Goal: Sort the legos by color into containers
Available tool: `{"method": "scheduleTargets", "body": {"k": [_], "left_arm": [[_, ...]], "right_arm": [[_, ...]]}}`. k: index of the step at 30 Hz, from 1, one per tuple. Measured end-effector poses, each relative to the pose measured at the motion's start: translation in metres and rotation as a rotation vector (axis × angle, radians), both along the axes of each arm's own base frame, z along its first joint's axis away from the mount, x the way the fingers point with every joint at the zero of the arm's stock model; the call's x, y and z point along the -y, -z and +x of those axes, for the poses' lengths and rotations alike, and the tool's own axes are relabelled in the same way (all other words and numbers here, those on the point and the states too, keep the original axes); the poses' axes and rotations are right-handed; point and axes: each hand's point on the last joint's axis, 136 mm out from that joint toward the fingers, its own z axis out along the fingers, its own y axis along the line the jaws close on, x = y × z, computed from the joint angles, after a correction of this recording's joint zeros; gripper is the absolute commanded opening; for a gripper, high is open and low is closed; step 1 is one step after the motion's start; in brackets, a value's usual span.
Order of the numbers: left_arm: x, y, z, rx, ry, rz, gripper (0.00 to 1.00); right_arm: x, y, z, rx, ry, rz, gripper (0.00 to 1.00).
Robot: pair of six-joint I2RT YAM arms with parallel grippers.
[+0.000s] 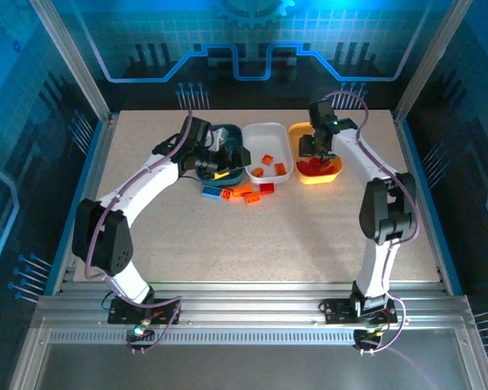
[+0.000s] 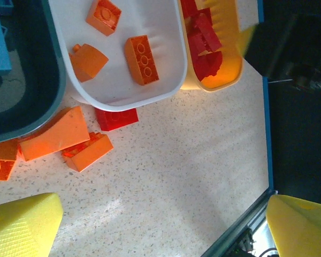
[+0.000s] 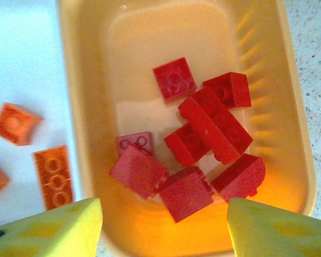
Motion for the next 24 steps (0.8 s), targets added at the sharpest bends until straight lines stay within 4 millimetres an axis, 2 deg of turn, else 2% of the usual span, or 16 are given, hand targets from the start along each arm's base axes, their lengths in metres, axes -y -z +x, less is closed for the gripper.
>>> {"method": "scheduleTargets", "body": {"k": [3,5,8,10,13,16,20,24], "left_arm": [[-0.005,0.003,0.002,-0.001,-0.025,0.026,0.99],[-0.01,0.006,0.005,-0.001,-0.044,0.043,0.99],[-0.021,0.008,0.01,-0.001,-0.077,0.059,0.99],[-0.03,0.008,0.015,0.0,-0.1,0.065,0.99],[-0.042,0.009,0.021,0.001,-0.135,0.07,0.99],[-0.052,0.009,0.026,0.001,-0.158,0.073,0.99],[-0.055,0.009,0.027,0.001,-0.168,0.076,0.99],[-0.057,0.009,0.028,0.001,-0.172,0.076,0.99]], "right_arm": [[-0.036,-0.017,-0.034,0.051,-0.048,0.033,0.74],[-0.076,-0.015,-0.063,0.06,-0.124,0.059,0.75],[-0.136,0.006,-0.097,0.026,-0.232,0.083,0.75],[-0.161,0.025,-0.11,-0.011,-0.269,0.078,0.76],[-0.181,0.053,-0.117,-0.06,-0.296,0.047,0.77],[-0.192,0.074,-0.11,-0.089,-0.295,0.014,0.76],[-0.196,0.09,-0.105,-0.114,-0.29,-0.006,0.73],[-0.196,0.096,-0.105,-0.128,-0.291,-0.015,0.69]]}}
